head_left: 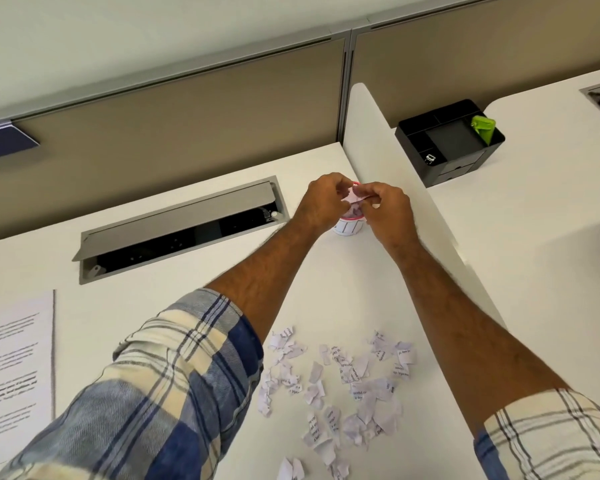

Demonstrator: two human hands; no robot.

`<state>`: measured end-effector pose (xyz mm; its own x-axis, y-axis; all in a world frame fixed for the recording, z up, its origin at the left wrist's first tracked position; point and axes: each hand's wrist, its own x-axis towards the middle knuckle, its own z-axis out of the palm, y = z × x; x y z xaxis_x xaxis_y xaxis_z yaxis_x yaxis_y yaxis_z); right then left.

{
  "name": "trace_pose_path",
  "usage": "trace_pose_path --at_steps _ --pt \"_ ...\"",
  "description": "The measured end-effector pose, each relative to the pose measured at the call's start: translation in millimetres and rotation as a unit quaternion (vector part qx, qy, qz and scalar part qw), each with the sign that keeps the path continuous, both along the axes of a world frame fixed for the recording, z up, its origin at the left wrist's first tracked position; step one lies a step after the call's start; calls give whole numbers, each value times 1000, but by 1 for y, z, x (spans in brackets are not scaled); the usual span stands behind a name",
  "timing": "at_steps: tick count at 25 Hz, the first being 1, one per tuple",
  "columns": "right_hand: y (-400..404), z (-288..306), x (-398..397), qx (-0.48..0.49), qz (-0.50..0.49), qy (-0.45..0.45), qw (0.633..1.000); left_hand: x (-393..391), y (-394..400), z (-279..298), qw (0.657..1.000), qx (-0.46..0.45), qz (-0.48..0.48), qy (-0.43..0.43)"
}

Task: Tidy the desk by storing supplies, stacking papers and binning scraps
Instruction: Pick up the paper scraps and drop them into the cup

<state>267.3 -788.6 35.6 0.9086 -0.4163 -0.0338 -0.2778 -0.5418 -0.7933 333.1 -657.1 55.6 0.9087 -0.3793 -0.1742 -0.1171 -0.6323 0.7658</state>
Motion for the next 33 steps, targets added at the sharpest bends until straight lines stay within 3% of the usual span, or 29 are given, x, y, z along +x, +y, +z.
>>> trace_pose_path --at_steps 10,15,17,21,26,33 --pt "8 6 -7 -80 7 -4 997 -30 62 -10 996 -57 75 -5" --pt "20 -1 -46 -71 75 -114 988 -85 130 -30 999 19 50 6" --pt "30 -16 -73 -52 122 -120 984 -112 160 -44 999 38 25 -2" --pt "47 -49 -127 -38 210 -17 977 -157 195 -72 997 76 -16 3" --pt "64 -75 -180 -55 314 120 940 -193 196 -95 993 94 -65 -17" --pt "78 -81 -209 -159 330 132 921 -205 182 -91 980 185 -67 -40"
